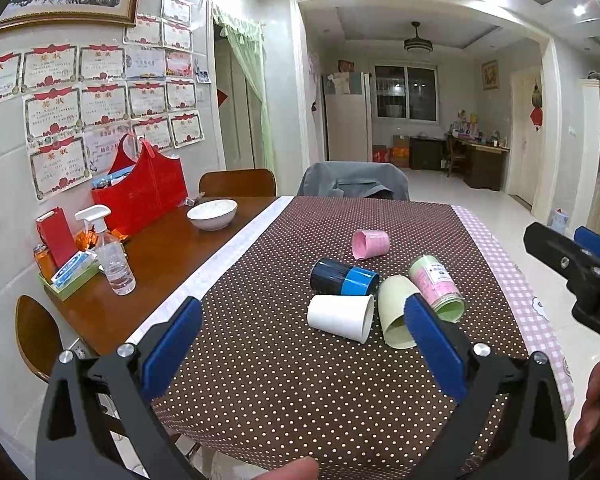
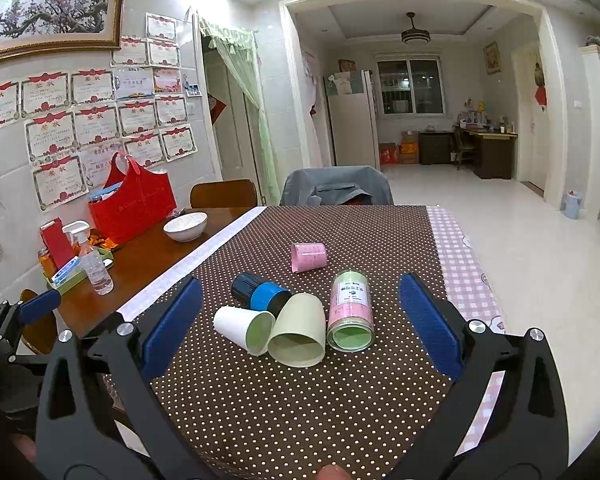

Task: Flip cup upside down

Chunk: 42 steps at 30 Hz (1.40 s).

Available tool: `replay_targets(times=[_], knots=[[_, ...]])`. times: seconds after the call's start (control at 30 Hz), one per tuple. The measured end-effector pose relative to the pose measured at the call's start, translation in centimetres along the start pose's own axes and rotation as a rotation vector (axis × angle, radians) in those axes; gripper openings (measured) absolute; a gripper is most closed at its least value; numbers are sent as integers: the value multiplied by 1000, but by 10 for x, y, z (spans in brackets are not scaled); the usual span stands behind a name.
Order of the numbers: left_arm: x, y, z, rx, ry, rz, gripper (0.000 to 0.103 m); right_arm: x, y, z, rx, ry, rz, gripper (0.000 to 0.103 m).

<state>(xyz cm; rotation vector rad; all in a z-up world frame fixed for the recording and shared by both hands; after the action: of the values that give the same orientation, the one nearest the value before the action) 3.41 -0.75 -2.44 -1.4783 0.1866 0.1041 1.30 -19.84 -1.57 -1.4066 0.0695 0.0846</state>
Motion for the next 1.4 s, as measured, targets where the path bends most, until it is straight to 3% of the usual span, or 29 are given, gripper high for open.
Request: replay_targets(times=[0.27, 0.57, 0.87, 1.13, 1.4], knots=[[16, 9, 5, 7, -26, 36, 99, 30, 13, -13, 1, 0, 75, 97], [61, 31, 10, 24, -60, 131, 99, 83, 31, -36, -21, 15, 208, 97], [108, 40, 9, 25, -52, 223, 99, 141, 54, -46, 20, -14, 390, 97], [143, 45, 10, -3, -36, 289, 99, 206, 82, -63, 54, 24, 579, 97], [177, 47, 13, -16, -34, 327, 99, 252, 97, -74, 47, 48, 708, 97]])
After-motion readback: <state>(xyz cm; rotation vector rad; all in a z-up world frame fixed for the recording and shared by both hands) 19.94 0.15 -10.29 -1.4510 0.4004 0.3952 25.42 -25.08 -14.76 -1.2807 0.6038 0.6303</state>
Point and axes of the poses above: each gripper's, at about its wrist camera, not at the fingertips, and x roughly the way its jaws point, z to its left, y to its underside, the point moved 1 cm from there along x, roughly the way its jaws point, and after that the axes turned 15 degrees about -z, right-handed, at the moved point
